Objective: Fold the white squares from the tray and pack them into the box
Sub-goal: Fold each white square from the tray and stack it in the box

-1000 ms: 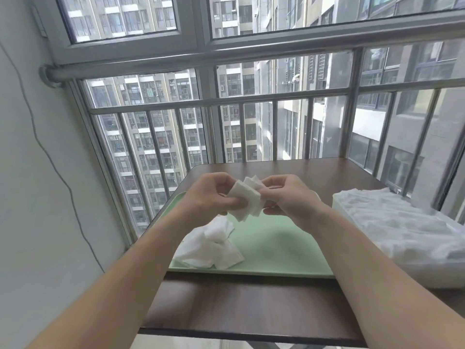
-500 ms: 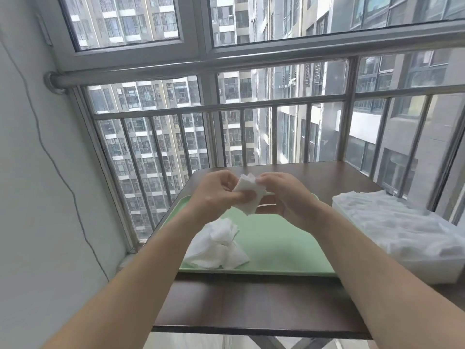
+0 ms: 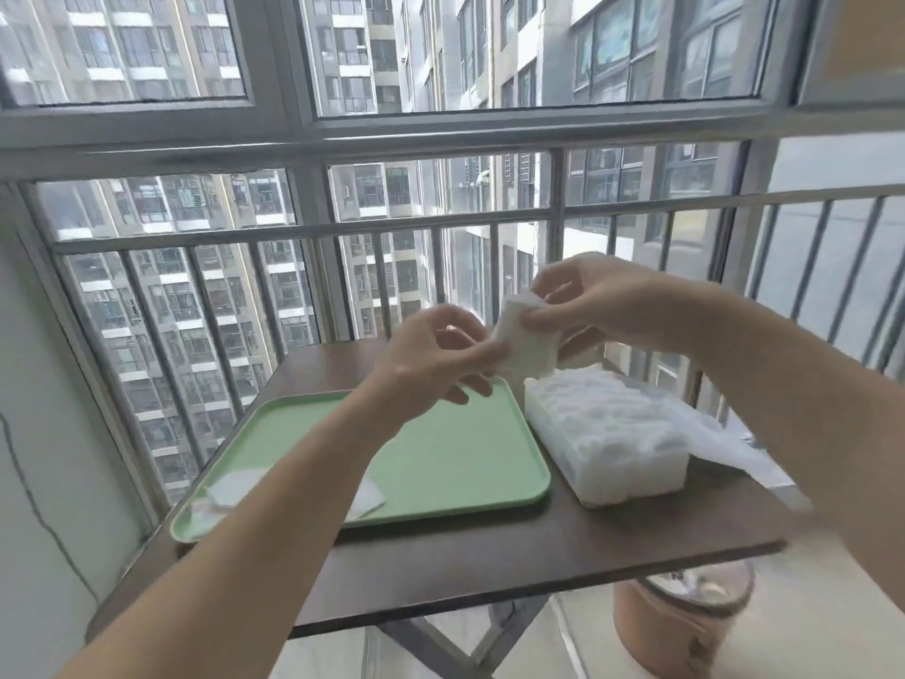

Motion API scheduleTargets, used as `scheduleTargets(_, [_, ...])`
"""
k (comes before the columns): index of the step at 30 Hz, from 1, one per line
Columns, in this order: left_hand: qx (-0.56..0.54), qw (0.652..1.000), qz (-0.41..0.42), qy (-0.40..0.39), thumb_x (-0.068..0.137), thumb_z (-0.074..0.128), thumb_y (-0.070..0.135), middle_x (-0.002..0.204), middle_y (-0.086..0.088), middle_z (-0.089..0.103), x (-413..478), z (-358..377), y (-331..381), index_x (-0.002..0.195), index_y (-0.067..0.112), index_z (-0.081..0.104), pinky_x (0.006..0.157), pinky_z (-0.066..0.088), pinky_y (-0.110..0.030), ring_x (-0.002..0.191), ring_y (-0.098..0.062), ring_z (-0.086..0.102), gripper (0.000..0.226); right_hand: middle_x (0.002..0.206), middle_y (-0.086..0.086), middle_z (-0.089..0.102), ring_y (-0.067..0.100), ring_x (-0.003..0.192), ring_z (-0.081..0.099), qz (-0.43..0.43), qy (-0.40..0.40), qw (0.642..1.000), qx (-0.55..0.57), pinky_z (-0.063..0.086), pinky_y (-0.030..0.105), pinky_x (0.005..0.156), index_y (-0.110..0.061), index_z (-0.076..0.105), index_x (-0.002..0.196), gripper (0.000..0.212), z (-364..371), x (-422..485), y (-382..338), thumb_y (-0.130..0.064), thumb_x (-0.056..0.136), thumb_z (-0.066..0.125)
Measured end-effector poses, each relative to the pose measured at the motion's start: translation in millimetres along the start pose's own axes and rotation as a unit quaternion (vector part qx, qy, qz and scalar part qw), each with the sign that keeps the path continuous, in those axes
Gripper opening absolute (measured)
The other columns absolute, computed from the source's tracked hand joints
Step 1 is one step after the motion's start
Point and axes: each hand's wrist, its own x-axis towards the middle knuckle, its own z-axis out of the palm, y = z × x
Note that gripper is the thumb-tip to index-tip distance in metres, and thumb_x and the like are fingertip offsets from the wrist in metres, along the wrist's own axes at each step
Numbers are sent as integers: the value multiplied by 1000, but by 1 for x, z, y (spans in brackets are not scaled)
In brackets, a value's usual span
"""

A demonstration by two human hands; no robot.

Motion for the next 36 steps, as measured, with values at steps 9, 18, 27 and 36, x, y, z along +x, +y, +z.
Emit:
scheduleTargets(9, [331, 925, 65, -177, 74, 80, 57, 125, 3, 52, 44, 112, 4, 130, 24, 55, 102, 45, -40, 114, -17, 50, 70, 119, 14, 67, 25, 101, 72, 63, 41, 997, 8, 61, 37, 84, -11, 56, 126, 43, -82, -52, 70, -3, 86, 72])
scheduleTargets(18, [403, 875, -42, -267, 68, 76, 71, 149, 7, 30, 80, 137, -11, 150, 41, 30, 117, 30, -48, 139, -19, 34, 99, 98, 9, 69, 19, 86, 69, 64, -14, 993, 100, 55, 28, 74, -4, 68, 109, 21, -79, -54, 128, -6, 88, 64])
scheduleTargets(27, [453, 845, -48, -281, 65, 84, 55, 145, 7, 35, 97, 145, -6, 149, 44, 25, 110, 39, -48, 134, -23, 41, 103, 94, 12, 56, 22, 77, 56, 82, 1, 967, 241, 51, 33, 65, -6, 62, 95, 19, -52, -41, 156, 1, 90, 45])
scheduleTargets(36, [541, 776, -117, -301, 31, 74, 74, 141, -3, 38, 108, 155, -8, 149, 43, 8, 107, 41, -53, 132, -31, 36, 139, 93, 9, 57, 20, 78, 55, 99, -42, 957, 269, 48, 35, 74, -12, 63, 91, 15, -51, -45, 145, -7, 90, 48])
